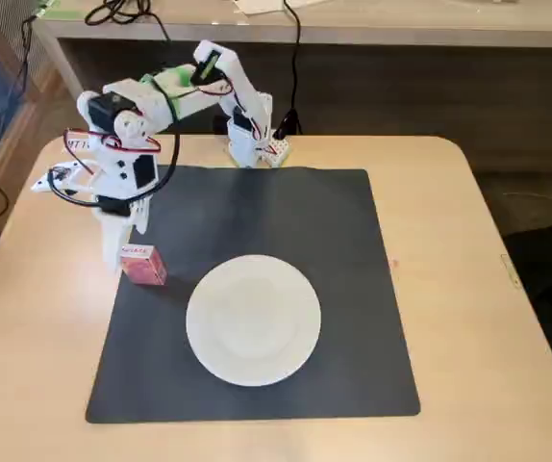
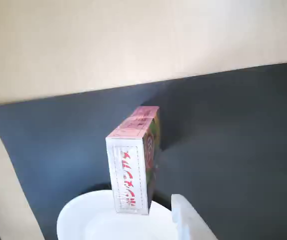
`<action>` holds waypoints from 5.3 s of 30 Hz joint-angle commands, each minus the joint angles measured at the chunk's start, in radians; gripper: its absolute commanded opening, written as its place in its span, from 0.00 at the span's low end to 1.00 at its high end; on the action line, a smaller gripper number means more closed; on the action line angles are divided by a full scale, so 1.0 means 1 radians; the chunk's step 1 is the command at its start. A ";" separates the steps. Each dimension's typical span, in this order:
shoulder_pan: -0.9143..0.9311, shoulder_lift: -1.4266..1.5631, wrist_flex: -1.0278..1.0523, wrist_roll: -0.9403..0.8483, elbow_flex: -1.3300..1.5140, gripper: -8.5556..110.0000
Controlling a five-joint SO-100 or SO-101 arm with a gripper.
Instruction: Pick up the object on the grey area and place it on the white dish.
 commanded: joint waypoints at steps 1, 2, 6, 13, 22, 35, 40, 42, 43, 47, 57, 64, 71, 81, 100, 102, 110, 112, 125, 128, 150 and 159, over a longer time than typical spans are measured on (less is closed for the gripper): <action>0.009 0.015 0.008 -0.006 -0.006 0.45; 0.009 0.006 0.008 -0.006 -0.006 0.45; 0.012 -0.031 0.008 -0.012 -0.014 0.46; 0.008 -0.106 0.003 -0.012 -0.069 0.46; 0.018 -0.235 0.003 -0.015 -0.206 0.41; 0.015 -0.414 0.003 0.020 -0.419 0.07; 0.002 -0.405 0.003 0.021 -0.439 0.07; -0.005 -0.379 0.003 0.029 -0.451 0.07; -0.011 -0.359 0.003 0.032 -0.457 0.07; -0.057 -0.256 0.003 0.060 -0.494 0.07; -0.376 -0.152 0.002 0.132 -0.657 0.07; -0.529 -0.238 0.006 0.181 -0.643 0.07; -0.571 -0.301 0.008 0.175 -0.574 0.07; -0.578 -0.371 0.008 0.179 -0.495 0.07; -0.568 -0.453 0.008 0.163 -0.466 0.07; -0.566 -0.459 0.008 0.163 -0.469 0.07; -0.565 -0.462 0.008 0.155 -0.471 0.11; -0.565 -0.454 0.008 0.155 -0.471 0.13; -0.563 -0.413 0.008 0.149 -0.460 0.25; -0.561 -0.405 0.009 0.141 -0.460 0.28; -0.554 -0.202 0.009 0.114 -0.305 0.45; -0.555 -0.126 0.009 0.109 -0.190 0.47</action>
